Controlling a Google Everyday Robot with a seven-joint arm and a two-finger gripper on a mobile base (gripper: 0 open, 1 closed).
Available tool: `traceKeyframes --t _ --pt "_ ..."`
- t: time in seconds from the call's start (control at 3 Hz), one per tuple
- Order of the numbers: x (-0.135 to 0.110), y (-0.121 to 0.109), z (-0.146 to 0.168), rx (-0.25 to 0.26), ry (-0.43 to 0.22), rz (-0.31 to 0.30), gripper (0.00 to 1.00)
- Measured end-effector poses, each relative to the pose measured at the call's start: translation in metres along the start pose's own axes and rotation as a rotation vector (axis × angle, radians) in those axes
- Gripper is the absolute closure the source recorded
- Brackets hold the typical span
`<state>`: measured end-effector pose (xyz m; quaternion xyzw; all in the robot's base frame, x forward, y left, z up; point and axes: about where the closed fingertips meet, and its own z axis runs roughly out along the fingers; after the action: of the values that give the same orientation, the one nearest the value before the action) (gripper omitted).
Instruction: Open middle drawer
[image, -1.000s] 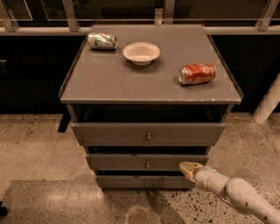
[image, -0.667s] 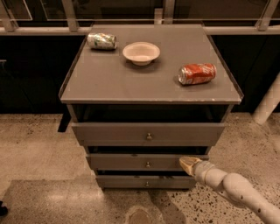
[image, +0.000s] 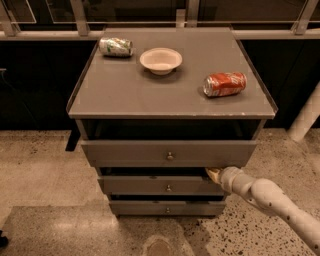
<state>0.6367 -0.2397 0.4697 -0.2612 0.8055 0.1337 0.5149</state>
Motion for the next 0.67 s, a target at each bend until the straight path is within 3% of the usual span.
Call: traceKeyframes --t 0.67 --pt "0.009 0.002 0.005 0.016 0.02 0.017 1.0"
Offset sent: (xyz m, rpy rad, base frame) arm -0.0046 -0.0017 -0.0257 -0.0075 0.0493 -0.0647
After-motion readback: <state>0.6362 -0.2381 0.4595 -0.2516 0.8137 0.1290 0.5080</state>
